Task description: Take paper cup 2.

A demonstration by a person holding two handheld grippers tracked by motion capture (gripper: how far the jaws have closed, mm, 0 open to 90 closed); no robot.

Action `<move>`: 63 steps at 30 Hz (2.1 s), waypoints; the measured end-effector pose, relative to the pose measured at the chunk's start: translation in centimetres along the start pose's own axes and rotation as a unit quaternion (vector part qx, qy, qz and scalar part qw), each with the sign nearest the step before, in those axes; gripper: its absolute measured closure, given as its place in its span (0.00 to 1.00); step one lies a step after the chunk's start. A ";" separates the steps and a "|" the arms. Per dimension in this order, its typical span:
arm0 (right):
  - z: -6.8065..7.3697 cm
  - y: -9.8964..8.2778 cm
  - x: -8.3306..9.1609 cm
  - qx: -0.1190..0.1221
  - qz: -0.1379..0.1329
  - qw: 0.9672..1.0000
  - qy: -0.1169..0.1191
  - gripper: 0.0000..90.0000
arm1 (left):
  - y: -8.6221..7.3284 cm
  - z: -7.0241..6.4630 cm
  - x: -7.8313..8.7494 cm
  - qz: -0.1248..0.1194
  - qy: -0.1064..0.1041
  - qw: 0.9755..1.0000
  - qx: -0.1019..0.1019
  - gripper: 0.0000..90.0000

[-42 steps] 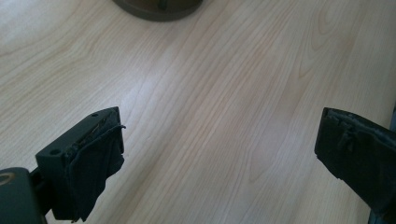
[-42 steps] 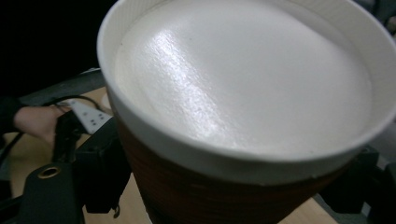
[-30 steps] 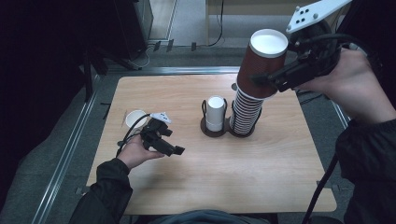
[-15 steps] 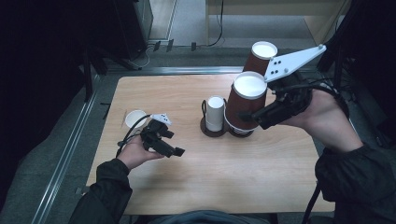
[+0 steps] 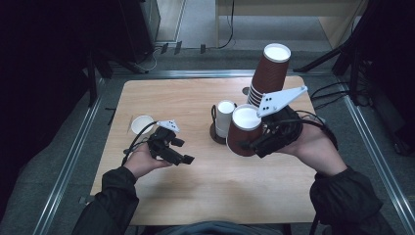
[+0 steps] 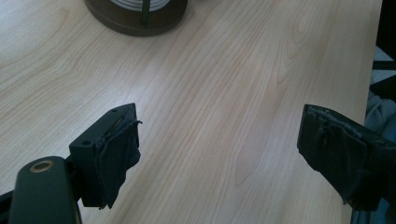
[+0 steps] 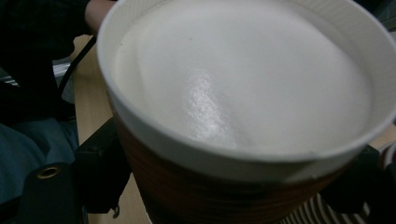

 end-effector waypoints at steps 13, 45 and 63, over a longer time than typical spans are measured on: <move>-0.1 -3.1 -4.6 -0.009 0.010 1.000 0.013 0.19 | 0.0 -0.5 -0.1 -0.010 0.000 1.000 -0.022 0.15; -3.3 -8.0 -12.0 -0.033 -0.050 0.997 0.058 0.19 | 0.8 -3.6 -1.4 -0.026 -0.060 0.996 -0.057 0.01; -2.8 -6.8 -14.0 -0.030 -0.129 0.986 0.103 0.19 | 1.2 -5.0 -2.3 -0.033 -0.080 0.994 -0.068 0.00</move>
Point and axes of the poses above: each handheld gripper's, and its own axes: x roughly backward along the jaws, y roughly out of its top, z roughly to its left, the point moved 7 cm from there along -x, roughly forward along the jaws, and after that the axes turned 14 degrees about y, right-handed, at the moved point
